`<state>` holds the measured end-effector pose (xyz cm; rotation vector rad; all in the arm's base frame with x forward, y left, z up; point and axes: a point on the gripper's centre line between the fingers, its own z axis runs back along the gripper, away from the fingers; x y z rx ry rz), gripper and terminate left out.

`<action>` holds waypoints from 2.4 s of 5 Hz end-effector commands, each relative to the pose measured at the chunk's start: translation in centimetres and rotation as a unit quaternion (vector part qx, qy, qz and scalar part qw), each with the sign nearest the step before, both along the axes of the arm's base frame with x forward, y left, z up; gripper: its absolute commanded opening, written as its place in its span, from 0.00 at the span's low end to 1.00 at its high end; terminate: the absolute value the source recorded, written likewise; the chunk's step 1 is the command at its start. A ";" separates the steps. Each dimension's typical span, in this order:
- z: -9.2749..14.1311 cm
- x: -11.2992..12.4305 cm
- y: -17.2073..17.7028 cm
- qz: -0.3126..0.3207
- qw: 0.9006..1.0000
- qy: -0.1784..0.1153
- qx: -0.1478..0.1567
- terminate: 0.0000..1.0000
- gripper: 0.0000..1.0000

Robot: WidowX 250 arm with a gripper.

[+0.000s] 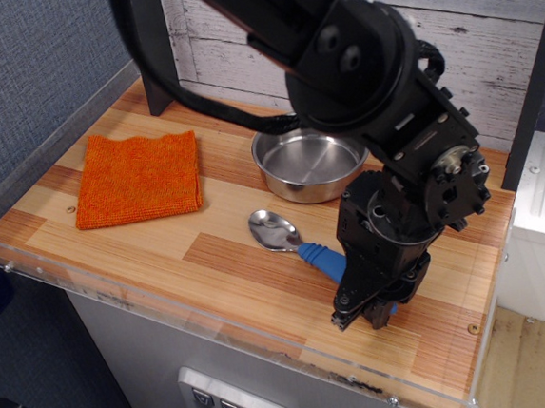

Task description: Place the blue fork under the pan and sqaure

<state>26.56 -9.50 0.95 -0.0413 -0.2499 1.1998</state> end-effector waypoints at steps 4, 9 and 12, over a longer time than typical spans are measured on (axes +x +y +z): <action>2.5 -1.1 0.9 0.062 0.997 -0.010 -0.037 0.00 1.00; 14.2 -4.2 4.8 0.108 0.987 -0.075 -0.089 0.00 1.00; 14.2 -4.2 4.8 0.108 0.987 -0.075 -0.089 1.00 1.00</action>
